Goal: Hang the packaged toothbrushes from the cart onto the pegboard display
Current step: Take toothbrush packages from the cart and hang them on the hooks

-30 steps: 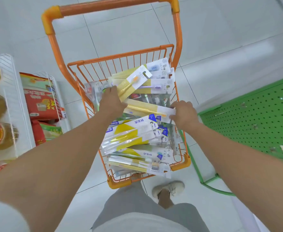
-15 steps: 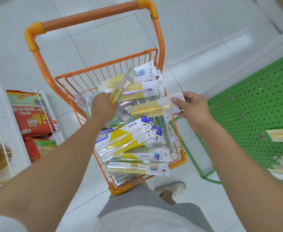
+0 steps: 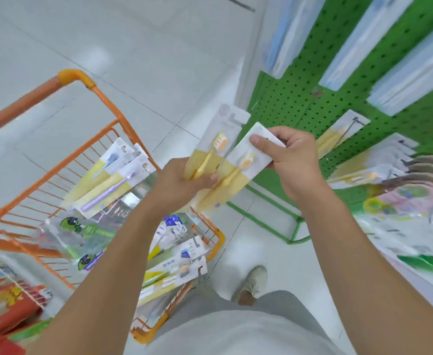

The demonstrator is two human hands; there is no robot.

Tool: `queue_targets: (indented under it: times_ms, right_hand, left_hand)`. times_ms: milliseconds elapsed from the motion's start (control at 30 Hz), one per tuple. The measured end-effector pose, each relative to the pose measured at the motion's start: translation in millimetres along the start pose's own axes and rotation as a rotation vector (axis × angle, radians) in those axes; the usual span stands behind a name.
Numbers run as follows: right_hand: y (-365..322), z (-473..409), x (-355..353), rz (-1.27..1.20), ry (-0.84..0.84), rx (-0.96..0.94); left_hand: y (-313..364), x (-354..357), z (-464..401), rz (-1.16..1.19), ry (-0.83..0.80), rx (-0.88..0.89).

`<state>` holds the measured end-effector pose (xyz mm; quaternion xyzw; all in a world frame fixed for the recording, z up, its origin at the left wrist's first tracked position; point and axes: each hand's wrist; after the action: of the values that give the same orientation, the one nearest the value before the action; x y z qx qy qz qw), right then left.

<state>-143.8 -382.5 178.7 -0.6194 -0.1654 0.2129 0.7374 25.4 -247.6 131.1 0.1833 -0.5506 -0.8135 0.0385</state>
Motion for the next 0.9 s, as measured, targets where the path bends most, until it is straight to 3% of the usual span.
queue_targets:
  times_ms: [167, 333, 600, 700, 900]
  right_hand:
    - [-0.1, 8.5, -62.1, -0.057, 0.053, 0.091]
    - [1.3, 11.0, -100.1, -0.105, 0.095, 0.083]
    - [23.1, 4.7, -148.1, -0.222, 0.05, 0.14]
    - [37.8, 7.5, -156.2, -0.255, 0.005, 0.185]
    - [62.5, 7.7, -155.3, -0.211, 0.155, 0.237]
  left_hand:
    - [48.2, 46.1, -21.5, 0.068, 0.067, 0.028]
    - [83.9, 101.8, -34.9, 0.052, -0.096, -0.021]
    - [90.2, 162.9, -43.4, 0.17, 0.089, -0.074]
    - [86.3, 167.8, -52.7, 0.167, 0.074, -0.079]
    - [64.7, 166.2, -61.1, 0.122, 0.047, -0.135]
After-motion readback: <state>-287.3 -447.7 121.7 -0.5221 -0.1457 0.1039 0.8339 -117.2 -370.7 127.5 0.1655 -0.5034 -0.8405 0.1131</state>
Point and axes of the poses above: each hand's wrist, its own z-axis away from the middle knuckle, its own x-axis out of the palm, y = z × x, and after that the axes turned 3 degrees about -y, right-handed
